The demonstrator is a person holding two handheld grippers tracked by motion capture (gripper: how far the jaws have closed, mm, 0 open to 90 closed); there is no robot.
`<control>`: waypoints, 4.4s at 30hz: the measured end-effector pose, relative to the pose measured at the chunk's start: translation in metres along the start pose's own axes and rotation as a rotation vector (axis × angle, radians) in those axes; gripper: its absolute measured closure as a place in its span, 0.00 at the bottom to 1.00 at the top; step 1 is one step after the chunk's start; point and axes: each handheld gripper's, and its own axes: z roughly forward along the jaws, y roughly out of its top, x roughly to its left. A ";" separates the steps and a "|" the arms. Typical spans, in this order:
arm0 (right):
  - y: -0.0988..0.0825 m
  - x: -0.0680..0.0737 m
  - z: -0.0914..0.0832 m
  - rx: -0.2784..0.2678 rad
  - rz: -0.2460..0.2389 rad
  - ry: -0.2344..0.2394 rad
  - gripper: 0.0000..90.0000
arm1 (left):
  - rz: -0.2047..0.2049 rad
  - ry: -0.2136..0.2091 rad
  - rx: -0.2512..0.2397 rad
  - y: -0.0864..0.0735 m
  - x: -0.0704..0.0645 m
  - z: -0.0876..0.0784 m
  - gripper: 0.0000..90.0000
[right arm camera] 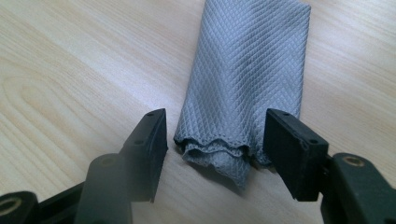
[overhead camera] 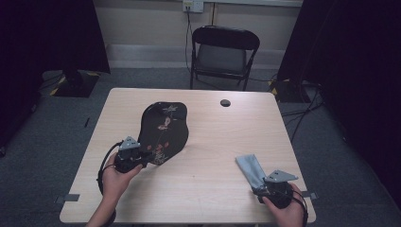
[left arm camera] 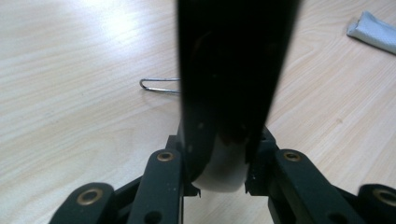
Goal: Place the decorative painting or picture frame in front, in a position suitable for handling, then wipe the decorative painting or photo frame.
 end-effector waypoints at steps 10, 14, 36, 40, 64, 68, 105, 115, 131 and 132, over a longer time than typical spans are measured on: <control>-0.002 -0.002 0.002 -0.001 0.002 0.009 0.45 | 0.011 0.022 -0.026 0.006 0.000 -0.010 0.76; -0.001 -0.001 0.003 -0.001 -0.002 0.009 0.45 | 0.025 0.005 -0.025 0.008 -0.001 -0.010 0.81; 0.004 0.000 0.009 0.010 0.015 0.003 0.39 | 0.078 -0.087 0.036 0.006 -0.032 -0.014 0.88; 0.008 0.001 0.011 0.013 0.020 0.003 0.38 | 0.090 -0.099 0.038 0.003 -0.039 -0.015 0.88; 0.021 0.001 0.014 0.047 0.016 0.002 0.35 | 0.042 -0.089 0.031 -0.001 -0.030 -0.022 0.81; 0.018 -0.001 0.013 0.048 0.034 0.008 0.39 | 0.033 -0.090 0.027 -0.003 -0.029 -0.027 0.77; 0.035 -0.013 0.027 0.070 0.248 -0.019 0.82 | 0.035 -0.024 0.014 -0.001 -0.029 -0.028 0.51; 0.037 -0.010 0.027 0.071 0.260 -0.017 0.89 | -0.003 -0.057 0.064 0.004 -0.029 -0.028 0.70; 0.058 0.013 0.018 0.026 0.218 0.076 0.91 | 0.040 -0.076 0.081 0.009 -0.036 -0.030 0.87; 0.061 0.016 0.017 0.021 0.211 0.083 0.91 | 0.040 -0.078 0.082 0.009 -0.036 -0.030 0.87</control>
